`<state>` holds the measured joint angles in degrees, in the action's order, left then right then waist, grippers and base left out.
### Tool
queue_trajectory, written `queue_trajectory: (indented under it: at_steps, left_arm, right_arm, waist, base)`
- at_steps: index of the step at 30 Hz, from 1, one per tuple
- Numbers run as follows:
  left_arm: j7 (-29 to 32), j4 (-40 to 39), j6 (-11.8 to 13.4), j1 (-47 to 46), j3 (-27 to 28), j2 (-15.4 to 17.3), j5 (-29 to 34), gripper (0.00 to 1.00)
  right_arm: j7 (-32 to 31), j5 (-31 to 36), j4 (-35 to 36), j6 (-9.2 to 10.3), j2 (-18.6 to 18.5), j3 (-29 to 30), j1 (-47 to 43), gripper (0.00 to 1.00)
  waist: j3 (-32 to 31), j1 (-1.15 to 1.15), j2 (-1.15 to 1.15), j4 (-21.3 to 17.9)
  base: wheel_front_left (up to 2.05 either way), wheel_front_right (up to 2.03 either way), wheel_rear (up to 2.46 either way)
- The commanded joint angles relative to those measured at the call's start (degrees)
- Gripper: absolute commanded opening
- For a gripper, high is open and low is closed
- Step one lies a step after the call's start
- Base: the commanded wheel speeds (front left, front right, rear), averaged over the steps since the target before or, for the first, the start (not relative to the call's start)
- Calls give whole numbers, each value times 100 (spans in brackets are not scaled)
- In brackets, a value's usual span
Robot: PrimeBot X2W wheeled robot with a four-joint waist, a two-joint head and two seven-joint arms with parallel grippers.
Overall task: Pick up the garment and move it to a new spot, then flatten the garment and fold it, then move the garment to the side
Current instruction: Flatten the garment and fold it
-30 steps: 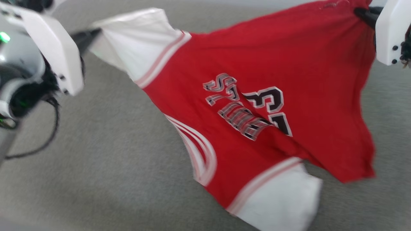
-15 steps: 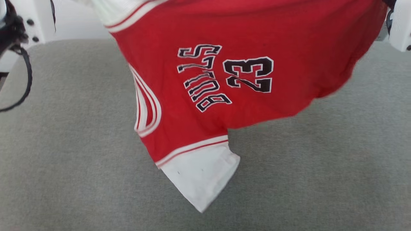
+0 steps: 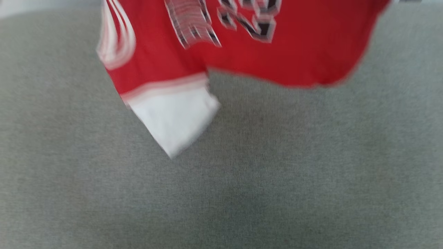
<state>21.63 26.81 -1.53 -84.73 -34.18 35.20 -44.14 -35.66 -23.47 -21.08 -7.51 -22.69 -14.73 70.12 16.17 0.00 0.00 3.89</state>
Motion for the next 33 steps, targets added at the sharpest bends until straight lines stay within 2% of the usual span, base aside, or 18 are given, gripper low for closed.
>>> queue_trajectory:
  at_steps: [1, 5, 9, 13, 15, 17, 19, 20, 21, 23, 28, 33]
  left_arm:
    - [-371, 192, -18, -284, 48, -53, 217, 0]
    - [-1703, 778, 14, -993, 159, -286, 710, 0]
    - [-3008, 1196, -129, -1409, 232, -501, 966, 0]
    - [-3491, 1540, -378, -1326, 189, -622, 932, 0]
    - [-3347, 1827, -538, -877, -73, -729, 720, 0]
    - [-3046, 1974, -582, -536, -300, -713, 579, 0]
    - [-2875, 1944, -584, -343, -408, -744, 363, 0]
    - [-2549, 1793, -590, 55, -720, -644, 111, 0]
    - [-2549, 1793, -590, 55, -720, -644, 111, 0]
    - [-2295, 1580, -591, 457, -909, -547, -289, 0]
    - [-1548, 1070, -591, 1339, -1304, -213, -1121, 0]
    - [-907, 589, -575, 2250, -1422, 114, -1754, 0]
  right_arm:
    - [296, 174, -175, 4, 106, -19, 207, 0]
    - [1302, 786, -824, 5, 367, 126, 856, 0]
    - [2685, 1587, -1309, 4, 618, 444, 1256, 0]
    - [3269, 2002, -1954, 5, 743, 516, 1403, 0]
    - [3241, 2040, -2405, 4, 806, 412, 1170, 0]
    - [3113, 1972, -2621, 5, 793, 282, 926, 0]
    - [3040, 1876, -2694, 4, 830, 209, 803, 0]
    - [2915, 1702, -2772, 4, 770, 74, 572, 0]
    - [2915, 1702, -2772, 4, 770, 74, 572, 0]
    - [2767, 1404, -2807, 4, 726, -16, 265, 0]
    - [2284, 745, -2527, 4, 539, -286, -541, 0]
    - [1667, 88, -1853, 4, 298, -461, -1508, 0]
  waist:
    - [424, 0, 0, -42]
    - [788, 0, 0, -21]
    - [996, 0, 0, 73]
    - [1037, 0, 0, 202]
    - [982, 0, 0, 269]
    - [930, 0, 0, 313]
    - [900, 0, 0, 326]
    - [844, 0, 0, 361]
    - [844, 0, 0, 361]
    - [793, 0, 0, 404]
    - [637, 0, 0, 461]
    - [430, 0, 0, 481]
  base:
    - [0, 0, 0]
    - [0, 0, 0]
    - [0, 0, 0]
    - [0, 0, 0]
    - [0, 0, 0]
    - [0, 0, 0]
    - [0, 0, 0]
    - [0, 0, 0]
    - [0, 0, 0]
    - [0, 0, 0]
    - [0, 0, 0]
    - [0, 0, 0]
